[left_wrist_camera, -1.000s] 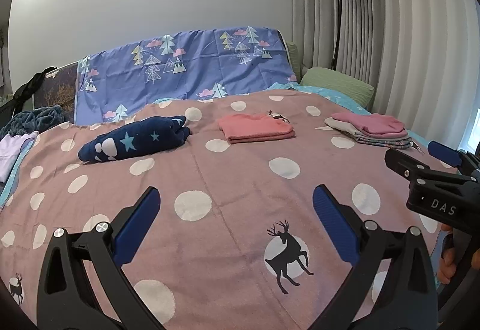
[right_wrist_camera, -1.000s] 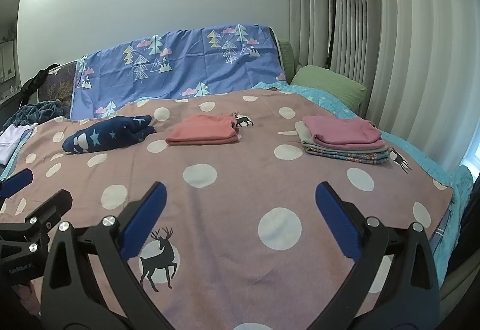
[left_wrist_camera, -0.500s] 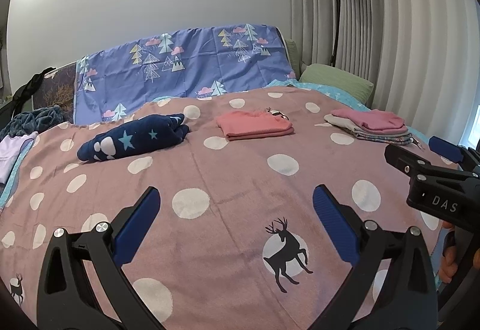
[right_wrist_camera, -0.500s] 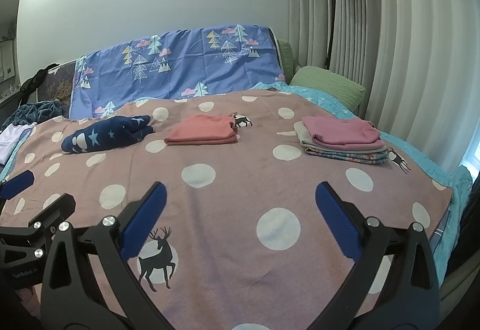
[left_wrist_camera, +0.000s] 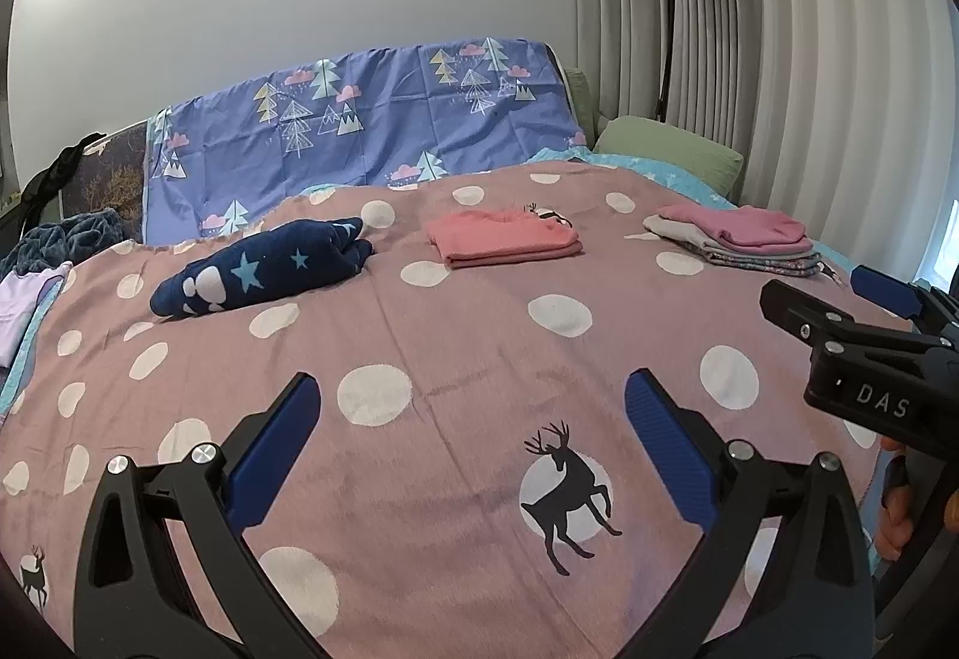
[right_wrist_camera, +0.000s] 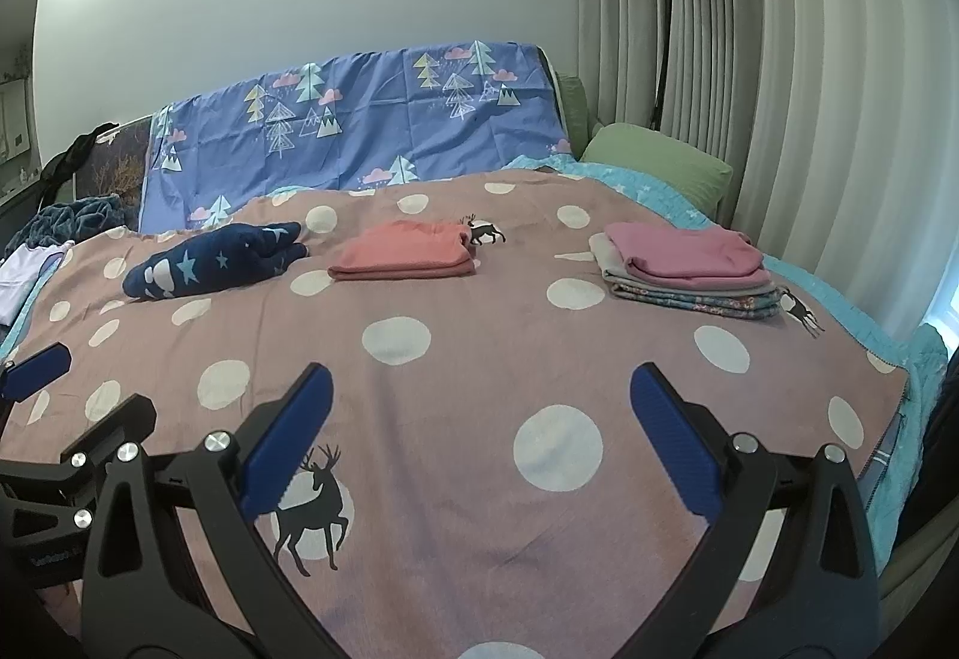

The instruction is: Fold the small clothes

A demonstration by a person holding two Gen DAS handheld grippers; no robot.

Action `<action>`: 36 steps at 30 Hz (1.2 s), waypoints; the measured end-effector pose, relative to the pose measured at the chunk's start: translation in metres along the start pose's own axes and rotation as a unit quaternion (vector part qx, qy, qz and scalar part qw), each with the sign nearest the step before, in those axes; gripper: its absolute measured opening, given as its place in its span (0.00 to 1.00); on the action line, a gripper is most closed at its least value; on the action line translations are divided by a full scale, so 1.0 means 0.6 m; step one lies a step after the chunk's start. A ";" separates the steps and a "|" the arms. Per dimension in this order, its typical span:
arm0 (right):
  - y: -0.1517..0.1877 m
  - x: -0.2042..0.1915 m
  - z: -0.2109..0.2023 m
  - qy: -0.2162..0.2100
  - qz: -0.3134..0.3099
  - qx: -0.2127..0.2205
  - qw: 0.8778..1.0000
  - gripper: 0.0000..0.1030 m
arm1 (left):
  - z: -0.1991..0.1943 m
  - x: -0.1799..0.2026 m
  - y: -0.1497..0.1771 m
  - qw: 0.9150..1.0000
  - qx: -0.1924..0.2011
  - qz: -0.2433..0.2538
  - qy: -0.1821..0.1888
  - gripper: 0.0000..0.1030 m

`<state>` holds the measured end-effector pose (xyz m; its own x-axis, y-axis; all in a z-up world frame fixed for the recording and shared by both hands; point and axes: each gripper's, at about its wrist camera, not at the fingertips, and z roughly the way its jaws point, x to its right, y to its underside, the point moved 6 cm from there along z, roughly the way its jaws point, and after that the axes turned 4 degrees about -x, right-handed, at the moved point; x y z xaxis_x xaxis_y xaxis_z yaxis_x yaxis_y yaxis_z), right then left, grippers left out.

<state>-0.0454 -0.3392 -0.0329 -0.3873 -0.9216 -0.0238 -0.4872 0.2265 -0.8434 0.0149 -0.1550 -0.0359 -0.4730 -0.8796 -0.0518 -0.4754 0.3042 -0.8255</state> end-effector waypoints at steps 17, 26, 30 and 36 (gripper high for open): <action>0.002 -0.008 0.001 -0.001 -0.005 -0.003 1.000 0.98 | 0.002 -0.004 0.006 1.000 -0.004 -0.002 -0.001 0.99; 0.002 -0.009 0.009 -0.002 -0.007 -0.006 1.000 0.98 | 0.006 -0.003 0.008 1.000 -0.008 -0.001 -0.001 0.99; 0.002 -0.009 0.011 -0.002 -0.007 -0.006 1.000 0.98 | 0.007 -0.003 0.011 1.000 -0.010 0.002 -0.001 0.99; 0.000 -0.010 0.012 -0.004 -0.009 -0.005 1.000 0.98 | 0.007 -0.002 0.010 1.000 -0.010 0.002 -0.001 0.99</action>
<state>-0.0374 -0.3357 -0.0363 -0.3727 -0.9279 -0.0132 -0.5021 0.2136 -0.8380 0.0157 -0.1539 -0.0433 -0.4725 -0.8795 -0.0560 -0.4882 0.3141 -0.8142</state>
